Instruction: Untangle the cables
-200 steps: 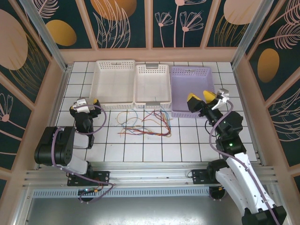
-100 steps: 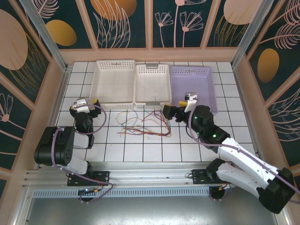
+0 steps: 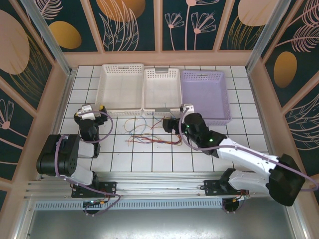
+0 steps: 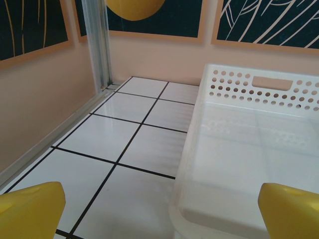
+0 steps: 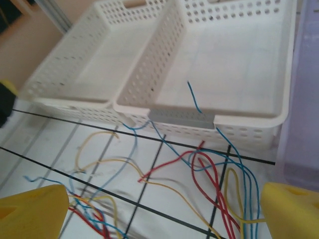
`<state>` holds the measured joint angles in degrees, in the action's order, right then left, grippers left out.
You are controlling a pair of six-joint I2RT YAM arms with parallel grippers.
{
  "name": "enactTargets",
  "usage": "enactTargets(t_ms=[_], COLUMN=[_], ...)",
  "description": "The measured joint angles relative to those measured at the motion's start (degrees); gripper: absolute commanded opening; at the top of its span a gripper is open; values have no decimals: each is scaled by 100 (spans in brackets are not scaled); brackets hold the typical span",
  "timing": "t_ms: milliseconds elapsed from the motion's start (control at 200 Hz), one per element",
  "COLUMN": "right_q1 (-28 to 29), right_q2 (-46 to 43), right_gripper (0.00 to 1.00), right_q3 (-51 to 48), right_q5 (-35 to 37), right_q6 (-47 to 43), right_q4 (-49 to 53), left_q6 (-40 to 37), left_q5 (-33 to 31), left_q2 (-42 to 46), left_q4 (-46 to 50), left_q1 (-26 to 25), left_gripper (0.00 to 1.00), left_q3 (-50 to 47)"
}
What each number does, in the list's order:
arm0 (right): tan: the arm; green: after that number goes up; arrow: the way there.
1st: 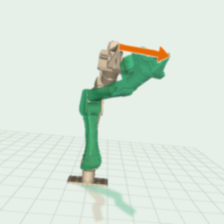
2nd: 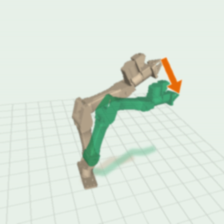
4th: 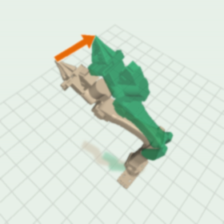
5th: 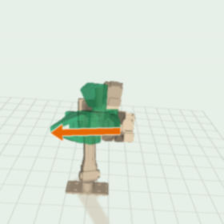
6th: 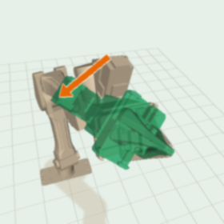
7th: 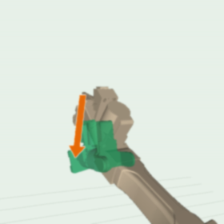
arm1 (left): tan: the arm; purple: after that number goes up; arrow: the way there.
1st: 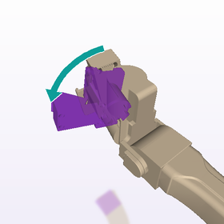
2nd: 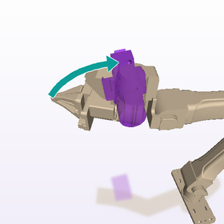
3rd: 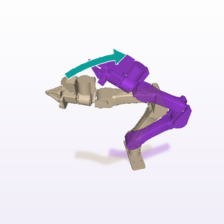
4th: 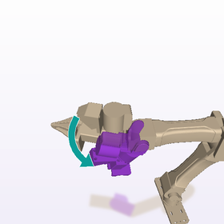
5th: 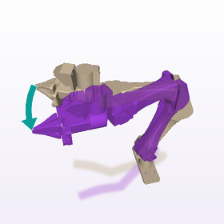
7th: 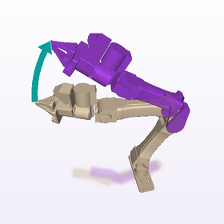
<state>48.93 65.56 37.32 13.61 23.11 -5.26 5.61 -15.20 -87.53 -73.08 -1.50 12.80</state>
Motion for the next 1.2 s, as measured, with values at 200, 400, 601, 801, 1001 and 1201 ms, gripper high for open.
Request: enactTargets(t_ms=[200,400,601,801,1001,1201], right_q1=[48,146,170,170,170,170], right_q2=[798,1272,1316,1434,1759,1954], right_gripper=[97,95,92,87,81,71], right_q3=[109,107,26,-197,-208,-208], right_q5=[271,501,625,673,658,560], right_q6=[358,702,940,1161,1235,1357], right_q4=[348,682,721,723,717,702], left_q6=[0,-4,-2,61,422,1132], left_q5=[0,87,111,146,284,264], left_q2=[0,31,555,1506,2323,3029], left_q4=[0,9,374,1335,2868,4046], left_q1=[0,0,0,0,0,0], left_gripper=[99,99,99,99,99,99], left_q3=[0,-2,0,195,1001,1473])
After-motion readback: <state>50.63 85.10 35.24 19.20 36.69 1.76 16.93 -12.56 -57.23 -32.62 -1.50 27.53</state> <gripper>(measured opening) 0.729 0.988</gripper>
